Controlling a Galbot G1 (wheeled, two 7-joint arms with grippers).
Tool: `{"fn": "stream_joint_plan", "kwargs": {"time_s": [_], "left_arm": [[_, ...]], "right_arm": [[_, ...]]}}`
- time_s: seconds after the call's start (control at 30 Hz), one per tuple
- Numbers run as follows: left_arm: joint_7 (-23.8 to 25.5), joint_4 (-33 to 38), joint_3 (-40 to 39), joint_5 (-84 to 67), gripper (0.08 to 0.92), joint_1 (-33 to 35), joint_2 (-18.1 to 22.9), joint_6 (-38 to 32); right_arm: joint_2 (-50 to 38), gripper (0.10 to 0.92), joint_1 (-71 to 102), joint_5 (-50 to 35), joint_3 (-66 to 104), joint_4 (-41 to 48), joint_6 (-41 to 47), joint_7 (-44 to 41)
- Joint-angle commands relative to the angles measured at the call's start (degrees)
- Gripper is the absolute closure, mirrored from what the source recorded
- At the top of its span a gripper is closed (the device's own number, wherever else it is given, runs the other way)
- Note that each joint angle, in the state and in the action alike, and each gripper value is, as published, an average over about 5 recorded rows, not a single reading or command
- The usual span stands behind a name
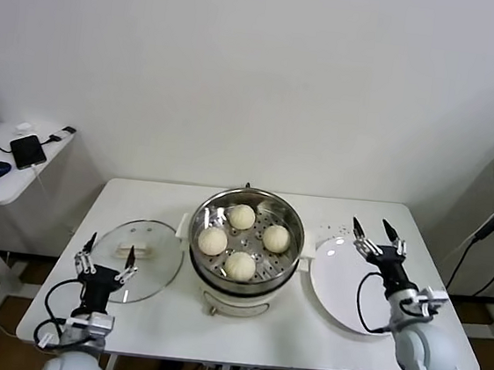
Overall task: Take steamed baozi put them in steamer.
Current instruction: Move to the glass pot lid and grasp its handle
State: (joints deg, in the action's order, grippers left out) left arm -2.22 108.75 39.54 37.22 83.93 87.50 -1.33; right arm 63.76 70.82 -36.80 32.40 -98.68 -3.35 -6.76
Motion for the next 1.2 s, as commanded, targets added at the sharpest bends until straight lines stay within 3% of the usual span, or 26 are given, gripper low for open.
{"fn": "stream_joint_plan", "kwargs": {"time_s": [0.03,0.17,0.7,1.2], "left_arm": [[0.6,-6.5,-2.4,53.5,0.177,-3.9,-8.4,-4.5],[-3.0,-10.8,-3.2,52.5,0.177,-5.7,-8.1,0.0],[-1.8,-16.6,-6.7,47.8,0.177,-8.4,-7.9,7.5],[-4.0,-25.9,-6.9,45.5,0.177,-15.3,-7.3,8.5]], "right_arm": [[0.9,0.203,8.8,-1.2,3.8,-2.7,-3.0,3.5],[1.1,0.203,8.7,-1.2,3.7,-2.8,-2.8,3.1],[1.8,0.203,7.4,0.0,2.3,-1.2,-3.0,2.7],[2.5,0.203,6.7,0.6,2.2,-0.4,-3.0,2.6]]}}
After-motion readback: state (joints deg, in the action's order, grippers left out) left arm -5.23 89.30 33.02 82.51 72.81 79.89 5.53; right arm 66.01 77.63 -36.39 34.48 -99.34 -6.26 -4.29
